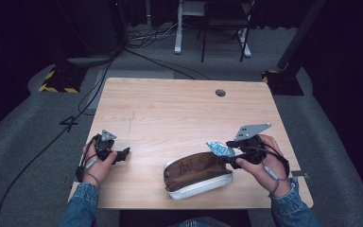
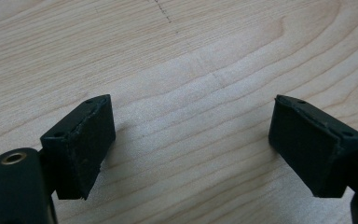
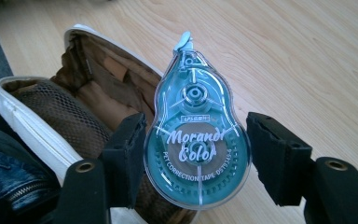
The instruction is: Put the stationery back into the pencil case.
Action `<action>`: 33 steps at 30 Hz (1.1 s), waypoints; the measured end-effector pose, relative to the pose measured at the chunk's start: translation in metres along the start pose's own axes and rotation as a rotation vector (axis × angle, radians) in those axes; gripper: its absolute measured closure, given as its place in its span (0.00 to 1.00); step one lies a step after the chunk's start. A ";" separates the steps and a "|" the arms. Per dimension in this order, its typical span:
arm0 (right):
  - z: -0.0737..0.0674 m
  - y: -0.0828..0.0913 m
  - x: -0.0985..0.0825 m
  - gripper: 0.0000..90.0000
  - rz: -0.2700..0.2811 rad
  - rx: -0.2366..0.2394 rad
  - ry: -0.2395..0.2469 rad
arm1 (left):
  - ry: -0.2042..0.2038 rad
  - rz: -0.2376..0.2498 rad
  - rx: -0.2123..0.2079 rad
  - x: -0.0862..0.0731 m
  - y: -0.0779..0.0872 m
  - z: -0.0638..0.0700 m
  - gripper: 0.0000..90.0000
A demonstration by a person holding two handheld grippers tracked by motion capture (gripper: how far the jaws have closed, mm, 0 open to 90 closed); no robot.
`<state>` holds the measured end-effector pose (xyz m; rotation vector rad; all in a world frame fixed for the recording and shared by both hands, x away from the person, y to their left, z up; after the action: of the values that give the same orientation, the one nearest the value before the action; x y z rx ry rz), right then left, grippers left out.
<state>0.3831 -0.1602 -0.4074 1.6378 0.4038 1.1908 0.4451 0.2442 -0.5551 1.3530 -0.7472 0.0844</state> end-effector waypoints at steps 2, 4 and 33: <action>-0.005 -0.002 0.002 0.44 0.000 0.009 0.010 | -0.001 0.000 0.001 0.000 0.000 0.000 0.16; -0.009 -0.004 0.003 0.44 -0.006 0.024 0.019 | 0.000 0.000 0.000 0.000 0.000 0.000 0.16; -0.054 -0.029 0.012 0.44 -0.096 0.164 0.121 | 0.000 0.000 0.000 0.000 0.000 0.000 0.16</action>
<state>0.3510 -0.1099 -0.4276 1.6699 0.6644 1.2135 0.4451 0.2442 -0.5551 1.3536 -0.7473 0.0840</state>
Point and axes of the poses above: each handheld gripper's, and its own axes: y roughly backward along the jaws, x roughly out of its top, z roughly to its right, the point moved 7 cm from there along -y, roughly forward along the jaws, and after that the axes turned 12 degrees about -z, right-handed, at the moved point
